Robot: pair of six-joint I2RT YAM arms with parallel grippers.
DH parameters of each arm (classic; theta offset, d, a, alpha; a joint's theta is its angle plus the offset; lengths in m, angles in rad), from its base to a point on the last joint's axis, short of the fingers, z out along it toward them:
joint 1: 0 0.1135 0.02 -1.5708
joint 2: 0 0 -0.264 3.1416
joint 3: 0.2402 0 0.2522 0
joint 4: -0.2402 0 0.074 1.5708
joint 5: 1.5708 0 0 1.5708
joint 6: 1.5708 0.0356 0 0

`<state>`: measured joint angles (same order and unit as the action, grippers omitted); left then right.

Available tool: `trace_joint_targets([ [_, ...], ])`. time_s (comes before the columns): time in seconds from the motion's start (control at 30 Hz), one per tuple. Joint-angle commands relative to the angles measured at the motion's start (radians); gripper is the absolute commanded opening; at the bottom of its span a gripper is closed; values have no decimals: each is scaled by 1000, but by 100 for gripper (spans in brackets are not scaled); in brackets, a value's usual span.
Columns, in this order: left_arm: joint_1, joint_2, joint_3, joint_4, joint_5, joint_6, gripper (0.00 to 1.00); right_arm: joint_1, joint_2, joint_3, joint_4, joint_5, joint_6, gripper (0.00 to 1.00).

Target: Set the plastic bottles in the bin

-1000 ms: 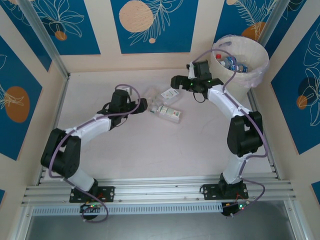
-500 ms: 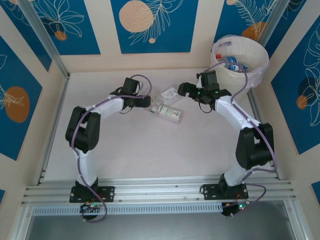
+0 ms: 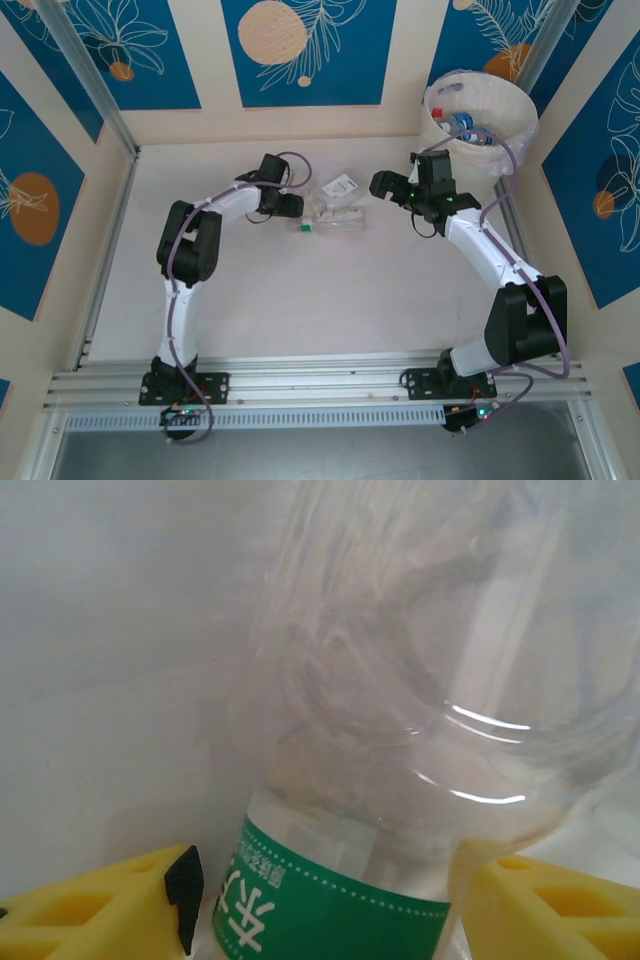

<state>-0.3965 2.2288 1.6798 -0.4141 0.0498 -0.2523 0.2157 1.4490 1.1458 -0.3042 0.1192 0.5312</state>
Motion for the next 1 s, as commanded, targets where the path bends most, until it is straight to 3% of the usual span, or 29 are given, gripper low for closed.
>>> trace_joint_targets([
  [0.0, 8, 15, 22, -43, -12, 5, 64, -3, -19, -11, 5, 9, -6, 99],
  [0.43, 8, -104, -106, 31, 9, 21, 32, -4, -21, -19, 7, 12, -1, 99],
  [0.8, 3, -375, -422, 269, 164, -34, 8, -3, -102, -95, 120, -10, 50, 99],
  [0.9, -6, -441, -482, 319, 239, -50, 0, -4, -127, -118, 165, -75, 59, 99],
  [0.97, -16, -482, -521, 358, 277, -57, 0, -5, -139, -130, 191, -125, 70, 99],
])
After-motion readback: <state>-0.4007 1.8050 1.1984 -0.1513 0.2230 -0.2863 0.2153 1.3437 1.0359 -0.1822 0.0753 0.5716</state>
